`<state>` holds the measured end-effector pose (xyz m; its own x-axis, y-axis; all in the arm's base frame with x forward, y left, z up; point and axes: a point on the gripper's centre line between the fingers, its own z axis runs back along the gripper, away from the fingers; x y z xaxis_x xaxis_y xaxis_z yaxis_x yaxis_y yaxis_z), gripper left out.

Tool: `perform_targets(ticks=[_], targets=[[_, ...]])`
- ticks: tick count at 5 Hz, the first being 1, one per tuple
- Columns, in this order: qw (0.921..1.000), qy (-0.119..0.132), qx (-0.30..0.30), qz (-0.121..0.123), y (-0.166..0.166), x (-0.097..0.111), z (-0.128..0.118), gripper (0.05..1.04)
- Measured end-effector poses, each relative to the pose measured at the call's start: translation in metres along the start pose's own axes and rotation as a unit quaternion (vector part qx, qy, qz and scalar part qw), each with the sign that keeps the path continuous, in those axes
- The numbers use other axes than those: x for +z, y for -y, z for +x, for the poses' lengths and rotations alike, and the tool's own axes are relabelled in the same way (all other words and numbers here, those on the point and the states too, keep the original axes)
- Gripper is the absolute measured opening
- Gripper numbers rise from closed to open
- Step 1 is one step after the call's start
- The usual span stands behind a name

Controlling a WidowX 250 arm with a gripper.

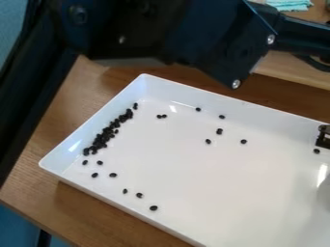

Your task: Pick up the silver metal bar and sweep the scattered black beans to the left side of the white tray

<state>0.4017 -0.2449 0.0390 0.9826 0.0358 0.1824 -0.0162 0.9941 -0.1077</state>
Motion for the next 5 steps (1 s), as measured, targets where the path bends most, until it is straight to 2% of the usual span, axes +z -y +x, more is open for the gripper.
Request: perform_targets(ticks=[1, 5], targets=[[0.9999, 0.008, 0.001, -0.007, -0.012, 0.001, 0.000, 0.385], [0.9995, 0.012, 0.027, -0.007, -0.070, 0.006, 0.002, 0.385]])
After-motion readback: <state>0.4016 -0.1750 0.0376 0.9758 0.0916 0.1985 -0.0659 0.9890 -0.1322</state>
